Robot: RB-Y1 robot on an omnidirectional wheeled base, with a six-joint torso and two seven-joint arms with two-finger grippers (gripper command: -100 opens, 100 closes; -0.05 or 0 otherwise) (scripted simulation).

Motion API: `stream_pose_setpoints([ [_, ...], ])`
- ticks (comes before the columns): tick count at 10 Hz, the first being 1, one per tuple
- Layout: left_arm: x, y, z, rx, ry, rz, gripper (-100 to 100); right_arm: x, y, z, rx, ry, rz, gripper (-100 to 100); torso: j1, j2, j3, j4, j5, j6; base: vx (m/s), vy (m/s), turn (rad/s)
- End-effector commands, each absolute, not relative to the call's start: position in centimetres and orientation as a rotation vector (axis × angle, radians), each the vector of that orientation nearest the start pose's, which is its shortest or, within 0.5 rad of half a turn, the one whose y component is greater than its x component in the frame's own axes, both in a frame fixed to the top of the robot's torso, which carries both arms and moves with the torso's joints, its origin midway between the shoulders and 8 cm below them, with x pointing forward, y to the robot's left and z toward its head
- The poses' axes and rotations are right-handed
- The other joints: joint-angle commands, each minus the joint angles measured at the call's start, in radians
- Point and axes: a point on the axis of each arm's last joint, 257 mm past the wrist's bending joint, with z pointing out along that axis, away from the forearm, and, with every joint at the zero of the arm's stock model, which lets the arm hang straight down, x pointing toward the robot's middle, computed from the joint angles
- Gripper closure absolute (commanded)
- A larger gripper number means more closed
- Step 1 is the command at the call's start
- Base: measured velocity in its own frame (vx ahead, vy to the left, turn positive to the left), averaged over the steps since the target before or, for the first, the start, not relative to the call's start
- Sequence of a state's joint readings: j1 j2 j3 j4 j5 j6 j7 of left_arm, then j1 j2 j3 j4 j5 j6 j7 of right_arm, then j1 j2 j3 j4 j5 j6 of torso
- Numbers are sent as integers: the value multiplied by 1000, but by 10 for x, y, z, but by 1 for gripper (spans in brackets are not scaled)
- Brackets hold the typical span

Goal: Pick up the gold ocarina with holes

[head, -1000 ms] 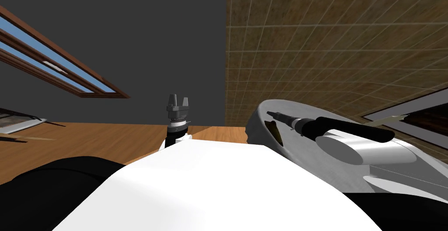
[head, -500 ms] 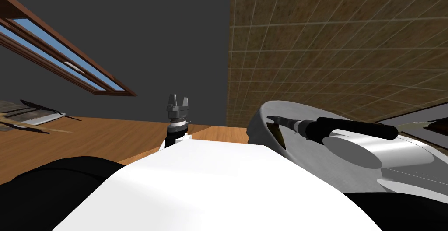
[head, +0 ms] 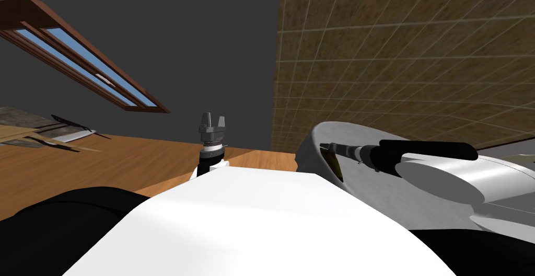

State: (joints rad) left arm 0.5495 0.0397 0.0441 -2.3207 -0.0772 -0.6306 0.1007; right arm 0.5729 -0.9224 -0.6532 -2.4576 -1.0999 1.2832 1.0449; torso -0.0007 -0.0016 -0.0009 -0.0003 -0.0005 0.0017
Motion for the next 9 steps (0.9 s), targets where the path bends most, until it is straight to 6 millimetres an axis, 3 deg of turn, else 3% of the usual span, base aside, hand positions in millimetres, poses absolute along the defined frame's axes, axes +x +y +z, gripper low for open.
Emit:
stream_pose_setpoints([
  [1, 310, 274, 50, -502, 592, -1325, 0, 295, -406, -163, 324, 2474, 128, -100, 0, 0, 0, 0, 0, 0, 1, -14, 40],
  [9, 310, 274, 50, -502, 592, -1325, 0, 244, -401, -175, 290, 2724, 123, -100, 0, 0, 0, 0, 0, 0, 0, -14, 42],
])
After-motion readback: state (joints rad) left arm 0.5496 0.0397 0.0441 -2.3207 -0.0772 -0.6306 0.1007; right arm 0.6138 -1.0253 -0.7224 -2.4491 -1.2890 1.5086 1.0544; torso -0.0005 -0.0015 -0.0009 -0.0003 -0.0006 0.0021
